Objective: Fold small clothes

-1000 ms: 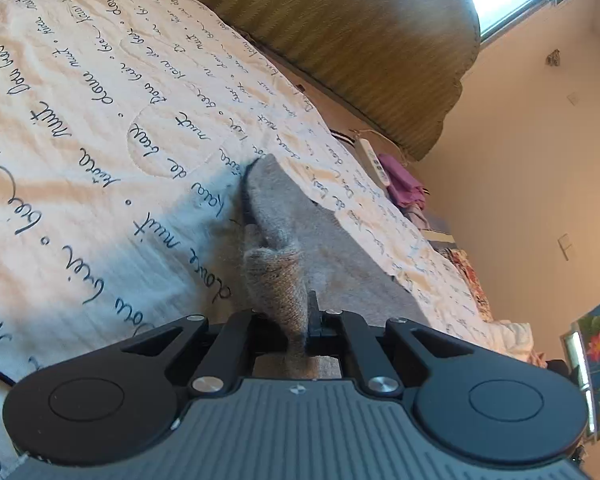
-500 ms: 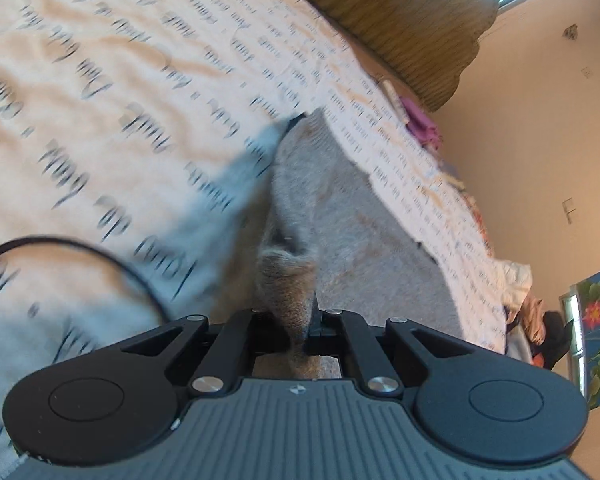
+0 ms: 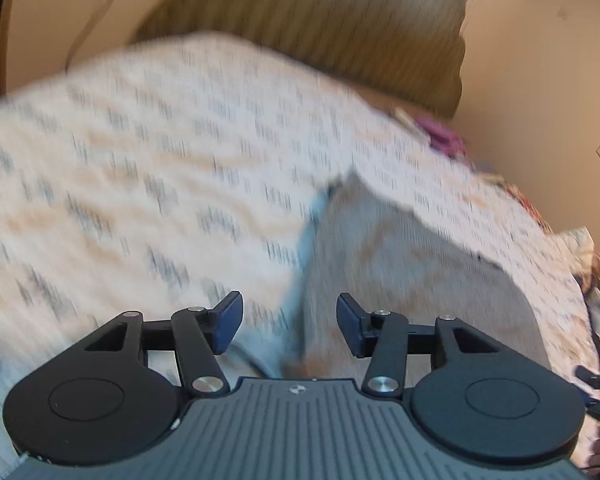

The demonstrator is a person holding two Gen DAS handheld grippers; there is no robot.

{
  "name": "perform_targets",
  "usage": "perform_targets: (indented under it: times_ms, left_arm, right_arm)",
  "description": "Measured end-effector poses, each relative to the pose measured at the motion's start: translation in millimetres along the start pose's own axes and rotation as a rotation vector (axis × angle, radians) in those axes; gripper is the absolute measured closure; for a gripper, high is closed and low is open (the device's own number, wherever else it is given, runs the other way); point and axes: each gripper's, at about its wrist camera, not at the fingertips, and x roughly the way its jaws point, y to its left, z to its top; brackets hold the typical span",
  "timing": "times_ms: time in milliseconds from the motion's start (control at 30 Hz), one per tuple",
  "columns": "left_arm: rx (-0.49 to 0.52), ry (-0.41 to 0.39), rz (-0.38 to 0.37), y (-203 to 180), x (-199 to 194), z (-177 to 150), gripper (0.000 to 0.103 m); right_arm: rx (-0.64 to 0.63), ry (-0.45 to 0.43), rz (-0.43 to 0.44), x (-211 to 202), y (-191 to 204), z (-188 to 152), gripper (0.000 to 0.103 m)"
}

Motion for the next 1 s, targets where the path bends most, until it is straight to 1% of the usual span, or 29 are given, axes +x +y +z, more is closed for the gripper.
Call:
perform_targets:
  times_ms: [67,133,167,200,267,333,367,433,500,533,600,633,733,767,800,833,867,900,933,1000]
  left_arm:
    - [0.049,-0.083,0.033,-13,3,22,0.047]
    - [0.135,-0.142,0.045,-36,19,34,0.046]
    - [0.184,-0.164,0.053,-50,30,36,0.044]
    - [0.233,-0.166,0.061,-64,45,36,0.041]
    - [0.312,-0.130,0.071,-88,80,37,0.040]
    - [0.370,-0.117,0.081,-105,109,39,0.040]
    - [0.399,-0.111,0.099,-111,123,39,0.040]
    - [0.451,-0.063,0.100,-121,151,42,0.039]
    - [0.464,0.007,0.090,-122,175,44,0.039]
    - [0.479,0.029,0.099,-123,185,46,0.039]
    - [0.511,0.029,0.125,-125,198,47,0.038]
    - [0.509,0.028,0.138,-125,202,49,0.039]
    - [0.523,0.044,0.113,-126,209,51,0.043]
    - [0.536,0.052,0.110,-128,213,51,0.059]
    - [0.539,0.064,0.104,-129,216,51,0.074]
    - [0.535,0.082,0.087,-129,220,52,0.084]
    - [0.531,0.094,0.076,-129,222,52,0.090]
    - [0.535,0.087,0.076,-128,222,52,0.090]
    - [0.542,0.079,0.075,-128,221,52,0.090]
    - [0.537,0.060,0.073,-126,215,56,0.090]
  right_arm:
    - [-0.053,-0.027,-0.006,4,3,23,0.039]
    - [-0.131,-0.034,0.013,21,16,42,0.039]
    - [-0.175,-0.039,0.007,32,24,48,0.039]
    - [-0.216,-0.039,-0.004,45,31,53,0.039]
    - [-0.296,-0.011,-0.029,78,47,61,0.041]
    - [-0.341,0.017,-0.075,111,55,66,0.041]
    - [-0.347,0.042,-0.087,126,56,69,0.041]
    - [-0.333,0.090,-0.103,153,55,74,0.041]
    - [-0.291,0.140,-0.057,172,51,79,0.041]
    - [-0.261,0.152,-0.029,177,48,82,0.040]
    - [-0.232,0.177,0.008,187,45,87,0.040]
    - [-0.228,0.184,0.013,189,43,89,0.040]
    - [-0.213,0.196,0.047,193,40,92,0.040]
    - [-0.221,0.200,0.054,194,39,93,0.044]
    - [-0.229,0.203,0.065,194,39,93,0.051]
    - [-0.224,0.217,0.087,196,38,94,0.077]
    - [-0.199,0.240,0.117,198,35,95,0.091]
    - [-0.173,0.244,0.134,198,33,95,0.091]
    - [-0.176,0.235,0.142,196,32,96,0.092]
    - [-0.180,0.214,0.135,191,32,97,0.094]
